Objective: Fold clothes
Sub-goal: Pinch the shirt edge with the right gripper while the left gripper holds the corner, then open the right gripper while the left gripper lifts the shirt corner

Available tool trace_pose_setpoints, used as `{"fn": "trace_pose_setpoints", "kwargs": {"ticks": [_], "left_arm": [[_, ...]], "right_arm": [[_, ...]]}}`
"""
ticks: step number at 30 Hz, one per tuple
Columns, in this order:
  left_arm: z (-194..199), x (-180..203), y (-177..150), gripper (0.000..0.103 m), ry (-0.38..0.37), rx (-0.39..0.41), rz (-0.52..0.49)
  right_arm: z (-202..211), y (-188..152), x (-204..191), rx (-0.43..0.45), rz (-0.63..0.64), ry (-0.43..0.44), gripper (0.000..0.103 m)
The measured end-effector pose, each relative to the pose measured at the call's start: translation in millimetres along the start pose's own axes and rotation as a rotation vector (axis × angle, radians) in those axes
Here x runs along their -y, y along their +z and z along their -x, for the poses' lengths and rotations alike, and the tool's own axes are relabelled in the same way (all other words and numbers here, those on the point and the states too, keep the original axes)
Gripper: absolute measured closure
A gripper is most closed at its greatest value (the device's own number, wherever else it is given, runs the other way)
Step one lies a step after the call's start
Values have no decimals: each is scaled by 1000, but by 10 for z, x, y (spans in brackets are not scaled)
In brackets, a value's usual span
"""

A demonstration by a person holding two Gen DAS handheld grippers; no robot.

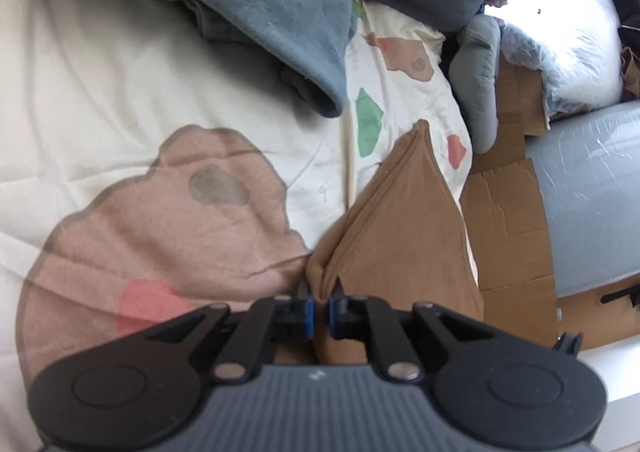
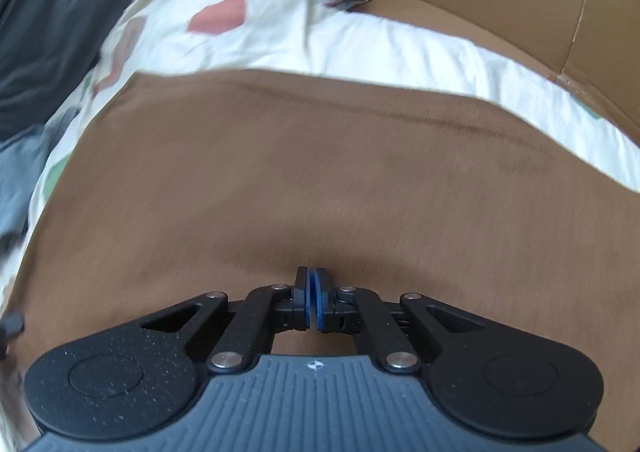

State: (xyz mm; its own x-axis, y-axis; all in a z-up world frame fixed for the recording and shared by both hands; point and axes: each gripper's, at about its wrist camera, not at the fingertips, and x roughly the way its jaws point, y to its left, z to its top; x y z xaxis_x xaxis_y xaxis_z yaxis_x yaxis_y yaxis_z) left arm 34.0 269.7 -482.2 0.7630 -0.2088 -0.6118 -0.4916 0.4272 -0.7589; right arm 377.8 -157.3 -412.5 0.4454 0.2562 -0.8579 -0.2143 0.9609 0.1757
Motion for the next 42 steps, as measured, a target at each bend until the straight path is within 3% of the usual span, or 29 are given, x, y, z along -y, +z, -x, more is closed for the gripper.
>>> {"fn": "trace_pose_setpoints", "kwargs": {"ticks": [19,22,23,24,26,35,42], "left_arm": [[29,73,27,96,-15,-8,-24],[65,122,39,96,-31,-5,-35],[78,143,46,96,-37,-4,-40],[91,167,55,96,-44,-4,-46],[112,236,77,96,-59,-3,-64],[146,618,158,96,-140,3,-116],[137,974,151,96,-153,-22,-193]], "right_arm": [[-278,568,133,85,41,-105,95],[-252,656,210,95,28,-110,93],[-236,684,238,98,21,-107,86],[-204,702,261,104,18,-99,74],[-100,717,275,117,31,-87,63],[462,620,203,107,125,-18,62],[974,376,-19,104,190,34,58]]}}
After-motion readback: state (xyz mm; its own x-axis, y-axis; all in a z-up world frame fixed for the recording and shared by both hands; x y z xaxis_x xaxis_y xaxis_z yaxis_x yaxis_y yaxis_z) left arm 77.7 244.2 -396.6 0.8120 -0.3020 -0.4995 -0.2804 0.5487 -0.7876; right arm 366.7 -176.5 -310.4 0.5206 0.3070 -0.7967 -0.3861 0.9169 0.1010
